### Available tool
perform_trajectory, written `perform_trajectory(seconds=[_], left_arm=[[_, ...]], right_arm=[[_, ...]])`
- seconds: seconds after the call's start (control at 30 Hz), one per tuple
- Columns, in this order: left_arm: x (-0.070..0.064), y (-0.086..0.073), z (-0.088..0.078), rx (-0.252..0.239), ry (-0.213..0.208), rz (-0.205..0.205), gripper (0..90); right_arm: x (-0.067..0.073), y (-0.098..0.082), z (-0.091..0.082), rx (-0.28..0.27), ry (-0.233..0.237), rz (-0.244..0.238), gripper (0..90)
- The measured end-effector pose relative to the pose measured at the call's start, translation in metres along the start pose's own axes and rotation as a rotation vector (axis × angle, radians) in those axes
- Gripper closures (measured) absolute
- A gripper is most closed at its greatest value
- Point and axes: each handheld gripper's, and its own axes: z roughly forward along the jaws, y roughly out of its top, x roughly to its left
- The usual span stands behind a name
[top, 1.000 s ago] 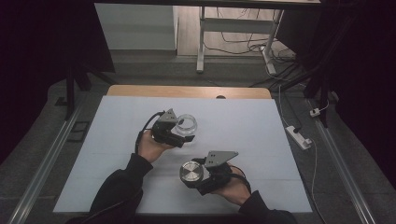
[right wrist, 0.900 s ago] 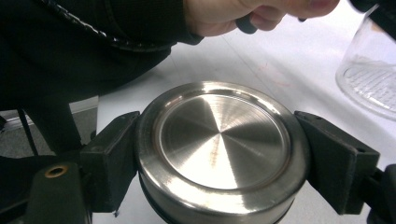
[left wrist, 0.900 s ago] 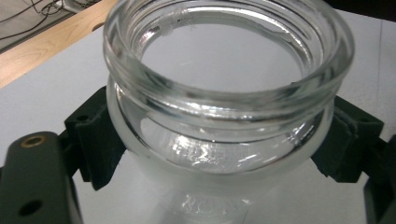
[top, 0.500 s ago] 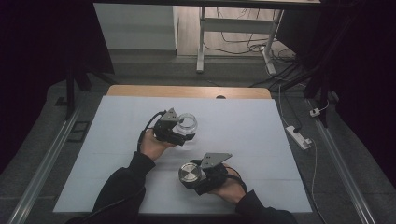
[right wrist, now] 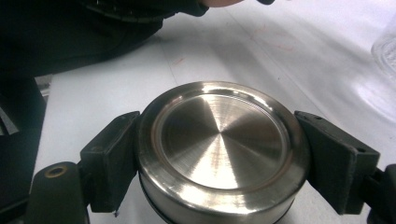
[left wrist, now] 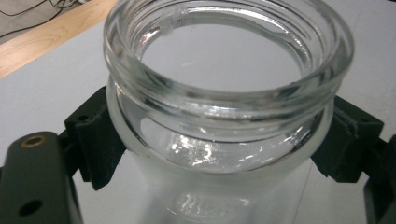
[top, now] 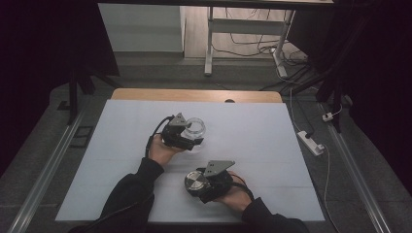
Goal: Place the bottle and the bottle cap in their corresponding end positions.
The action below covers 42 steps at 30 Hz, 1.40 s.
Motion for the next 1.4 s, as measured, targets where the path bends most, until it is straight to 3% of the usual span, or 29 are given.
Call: perform_trajectory(seconds=[0.67, 1.1, 1.4], left_arm=[[0.002, -0.007, 0.012, 0.024, 0.012, -0.003, 15.9], [0.0, -0.01, 0.017, 0.049, 0.011, 0.009, 15.8], [0.001, -0.013, 0.015, 0.054, 0.009, -0.001, 15.5]], right_arm=[[-0.004, -0.004, 0.009, 0.069, -0.028, 0.032, 18.2], [-0.004, -0.003, 0.014, 0.125, -0.04, 0.028, 17.5], [-0.004, -0.002, 0.015, 0.129, -0.047, 0.036, 14.1]])
